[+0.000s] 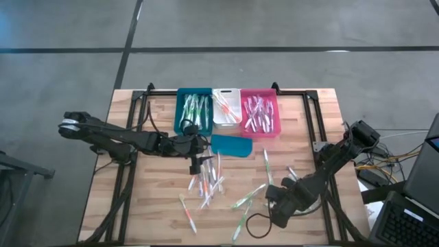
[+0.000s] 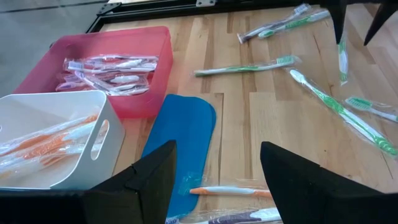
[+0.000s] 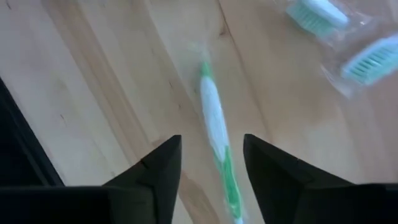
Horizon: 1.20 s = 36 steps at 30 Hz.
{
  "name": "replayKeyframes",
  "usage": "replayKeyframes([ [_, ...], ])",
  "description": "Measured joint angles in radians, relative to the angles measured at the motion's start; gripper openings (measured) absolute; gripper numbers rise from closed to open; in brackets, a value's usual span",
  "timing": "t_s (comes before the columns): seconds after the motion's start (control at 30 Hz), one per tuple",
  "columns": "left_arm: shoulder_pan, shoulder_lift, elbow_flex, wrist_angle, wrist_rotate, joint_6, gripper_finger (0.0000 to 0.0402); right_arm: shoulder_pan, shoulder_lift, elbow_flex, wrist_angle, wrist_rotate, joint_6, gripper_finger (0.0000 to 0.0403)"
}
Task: Pick & Place Toothbrushes
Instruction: Put the green toothbrush into the blue bin
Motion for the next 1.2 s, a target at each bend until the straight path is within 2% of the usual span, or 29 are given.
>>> replayKeyframes([
  [0.2, 0.000, 0.000, 0.000, 0.000, 0.000, 0.000, 0.0236, 0.000, 0.000, -0.060, 0.095, -0.001, 0.005, 0.0189],
  [0.4, 0.000, 0.000, 0.000, 0.000, 0.000, 0.000, 0.0236, 0.002, 0.000, -0.120, 0.178, -0.002, 0.024, 0.0187],
  [0.77, 0.000, 0.000, 0.000, 0.000, 0.000, 0.000, 0.0236, 0.037, -0.002, -0.198, 0.233, -0.008, 0.048, 0.0143],
  [1.2, 0.000, 0.000, 0.000, 0.000, 0.000, 0.000, 0.0236, 0.037, -0.002, -0.206, 0.220, 0.003, 0.007, 0.0071],
])
